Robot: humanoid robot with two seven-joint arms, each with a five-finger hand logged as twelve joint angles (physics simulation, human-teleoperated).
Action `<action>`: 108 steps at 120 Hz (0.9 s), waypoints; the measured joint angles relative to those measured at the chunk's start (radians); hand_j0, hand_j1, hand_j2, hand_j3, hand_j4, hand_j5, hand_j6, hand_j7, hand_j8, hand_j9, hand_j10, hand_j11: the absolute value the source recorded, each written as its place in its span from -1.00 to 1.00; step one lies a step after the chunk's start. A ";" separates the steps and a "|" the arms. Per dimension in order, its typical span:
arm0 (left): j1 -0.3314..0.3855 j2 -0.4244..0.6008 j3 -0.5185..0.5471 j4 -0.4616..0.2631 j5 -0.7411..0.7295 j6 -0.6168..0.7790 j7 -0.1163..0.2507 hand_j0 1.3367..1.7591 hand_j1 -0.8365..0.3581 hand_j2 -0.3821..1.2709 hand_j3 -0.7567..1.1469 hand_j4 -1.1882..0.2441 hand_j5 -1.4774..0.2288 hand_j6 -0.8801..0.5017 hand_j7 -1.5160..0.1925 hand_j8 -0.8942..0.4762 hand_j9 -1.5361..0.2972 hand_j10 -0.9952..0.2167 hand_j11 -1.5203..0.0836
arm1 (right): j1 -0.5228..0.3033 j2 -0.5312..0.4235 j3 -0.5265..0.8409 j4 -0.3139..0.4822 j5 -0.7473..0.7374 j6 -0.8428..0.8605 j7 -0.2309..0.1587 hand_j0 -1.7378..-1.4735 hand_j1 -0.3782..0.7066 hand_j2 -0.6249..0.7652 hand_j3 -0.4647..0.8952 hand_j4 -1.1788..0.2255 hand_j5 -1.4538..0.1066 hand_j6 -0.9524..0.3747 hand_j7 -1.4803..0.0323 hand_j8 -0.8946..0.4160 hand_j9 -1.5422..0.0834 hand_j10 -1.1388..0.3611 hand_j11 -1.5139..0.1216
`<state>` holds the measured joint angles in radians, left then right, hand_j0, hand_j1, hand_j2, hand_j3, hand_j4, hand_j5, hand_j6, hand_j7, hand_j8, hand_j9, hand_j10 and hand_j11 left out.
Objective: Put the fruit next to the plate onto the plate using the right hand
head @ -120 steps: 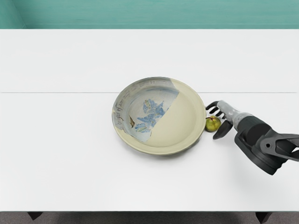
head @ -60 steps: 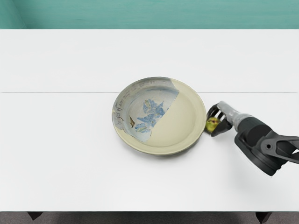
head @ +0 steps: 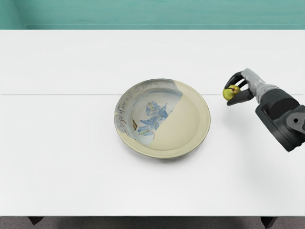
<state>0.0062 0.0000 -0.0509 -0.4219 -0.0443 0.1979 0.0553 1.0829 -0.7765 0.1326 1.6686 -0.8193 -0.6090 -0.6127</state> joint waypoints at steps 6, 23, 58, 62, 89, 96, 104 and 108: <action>0.000 0.000 0.000 0.000 0.000 0.000 0.000 0.52 0.98 -0.54 -0.21 0.65 0.72 0.27 0.77 0.30 0.67 0.64 0.89 | 0.000 -0.019 0.062 0.000 0.019 0.035 0.000 -0.30 0.33 0.31 -0.32 -0.42 -0.61 -0.10 -0.54 -0.16 -0.53 -0.59 -0.57; 0.000 0.000 0.000 0.000 0.000 0.000 0.000 0.52 0.98 -0.54 -0.21 0.65 0.72 0.27 0.77 0.30 0.67 0.64 0.89 | 0.001 -0.063 0.207 0.001 0.146 0.360 0.000 -0.29 0.31 0.30 -0.32 -0.43 -0.60 -0.10 -0.54 -0.18 -0.52 -0.61 -0.56; 0.000 0.000 0.000 0.000 0.000 0.000 0.000 0.52 0.97 -0.54 -0.21 0.65 0.72 0.27 0.77 0.30 0.67 0.64 0.89 | 0.006 0.001 0.267 -0.002 0.426 0.804 0.000 -0.30 0.37 0.38 -0.32 -0.45 -0.64 -0.07 -0.54 -0.14 -0.54 -0.62 -0.58; 0.000 0.000 0.000 0.000 0.000 0.000 0.000 0.52 0.97 -0.54 -0.21 0.65 0.72 0.27 0.77 0.30 0.67 0.64 0.89 | 0.007 0.030 0.269 -0.009 0.434 0.808 0.000 -0.30 0.39 0.40 -0.32 -0.45 -0.64 -0.06 -0.54 -0.13 -0.54 -0.62 -0.58; 0.000 0.000 0.000 0.000 0.000 0.000 0.000 0.52 0.97 -0.54 -0.21 0.65 0.72 0.27 0.77 0.30 0.67 0.64 0.89 | 0.010 0.143 0.276 -0.058 0.405 0.784 0.001 -0.30 0.36 0.35 -0.32 -0.46 -0.64 -0.08 -0.54 -0.14 -0.54 -0.62 -0.58; 0.000 0.000 0.000 0.000 0.000 0.000 0.000 0.52 0.97 -0.54 -0.21 0.65 0.72 0.27 0.77 0.30 0.67 0.64 0.89 | 0.009 0.153 0.277 -0.062 0.376 0.761 0.001 -0.30 0.34 0.33 -0.32 -0.48 -0.63 -0.09 -0.54 -0.16 -0.53 -0.62 -0.57; 0.000 0.000 0.000 0.000 0.000 0.000 0.000 0.52 0.98 -0.54 -0.21 0.65 0.72 0.27 0.77 0.30 0.67 0.64 0.89 | 0.009 0.159 0.279 -0.066 0.351 0.739 0.001 -0.30 0.33 0.32 -0.32 -0.49 -0.62 -0.10 -0.54 -0.17 -0.53 -0.62 -0.57; 0.000 0.000 0.000 0.000 0.000 0.000 0.000 0.52 0.98 -0.54 -0.21 0.65 0.72 0.27 0.77 0.30 0.67 0.64 0.89 | 0.009 0.161 0.279 -0.070 0.342 0.729 0.001 -0.29 0.32 0.31 -0.32 -0.50 -0.61 -0.10 -0.54 -0.17 -0.53 -0.62 -0.57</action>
<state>0.0061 0.0000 -0.0508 -0.4218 -0.0444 0.1979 0.0555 1.0915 -0.6152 0.4117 1.5985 -0.4771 0.1195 -0.6117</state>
